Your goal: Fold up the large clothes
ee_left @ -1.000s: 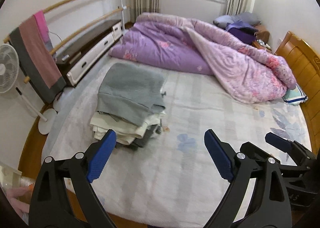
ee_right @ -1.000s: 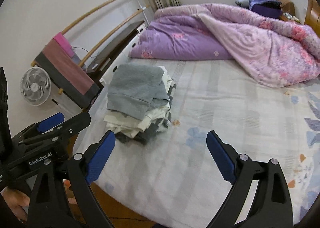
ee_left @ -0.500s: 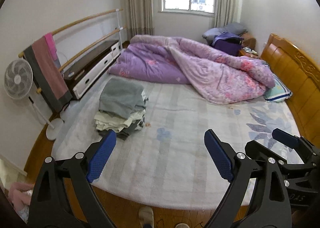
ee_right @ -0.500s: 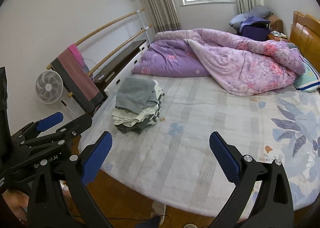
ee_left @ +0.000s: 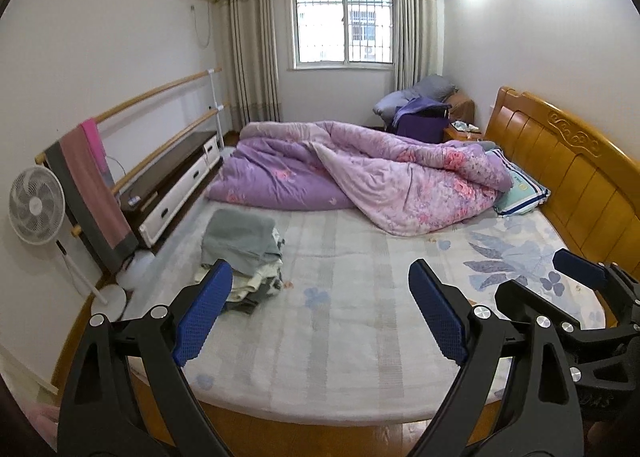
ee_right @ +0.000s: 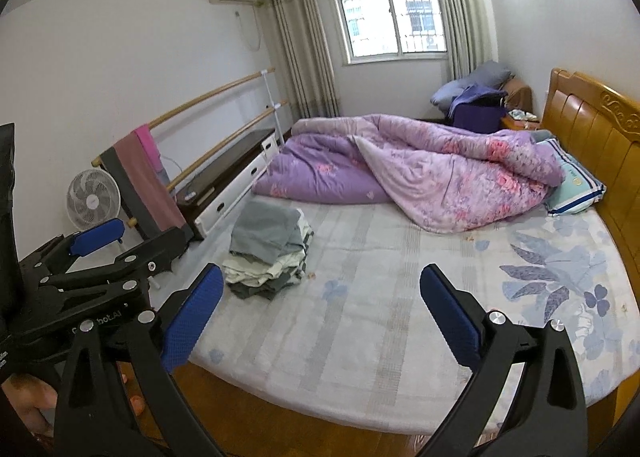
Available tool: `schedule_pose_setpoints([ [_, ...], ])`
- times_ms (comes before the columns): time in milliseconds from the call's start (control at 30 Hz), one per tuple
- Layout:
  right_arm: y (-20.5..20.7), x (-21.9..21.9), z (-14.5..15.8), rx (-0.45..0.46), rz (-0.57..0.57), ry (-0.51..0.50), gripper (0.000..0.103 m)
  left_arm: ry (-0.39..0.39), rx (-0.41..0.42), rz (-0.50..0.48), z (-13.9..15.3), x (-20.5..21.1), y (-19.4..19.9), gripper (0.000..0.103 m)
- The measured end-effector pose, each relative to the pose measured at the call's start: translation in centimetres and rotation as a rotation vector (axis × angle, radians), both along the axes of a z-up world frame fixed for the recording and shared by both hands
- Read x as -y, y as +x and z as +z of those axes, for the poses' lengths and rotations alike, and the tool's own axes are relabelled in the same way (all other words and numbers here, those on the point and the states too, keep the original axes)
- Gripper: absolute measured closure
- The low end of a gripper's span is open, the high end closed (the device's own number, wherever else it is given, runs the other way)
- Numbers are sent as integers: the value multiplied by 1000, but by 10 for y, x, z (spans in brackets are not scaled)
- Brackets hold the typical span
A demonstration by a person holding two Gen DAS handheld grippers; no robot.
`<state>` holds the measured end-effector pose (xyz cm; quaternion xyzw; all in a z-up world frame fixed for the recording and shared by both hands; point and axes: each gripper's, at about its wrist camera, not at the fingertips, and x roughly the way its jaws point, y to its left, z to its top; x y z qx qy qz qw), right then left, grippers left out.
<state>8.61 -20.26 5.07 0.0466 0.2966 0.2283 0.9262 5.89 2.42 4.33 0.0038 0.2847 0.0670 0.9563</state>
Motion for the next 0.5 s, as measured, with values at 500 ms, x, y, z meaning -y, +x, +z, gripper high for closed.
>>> schedule_pose_setpoints([
  [500,-53,-4,42,149,-53,-4,8,34,157,-20,42,-17,-54,13],
])
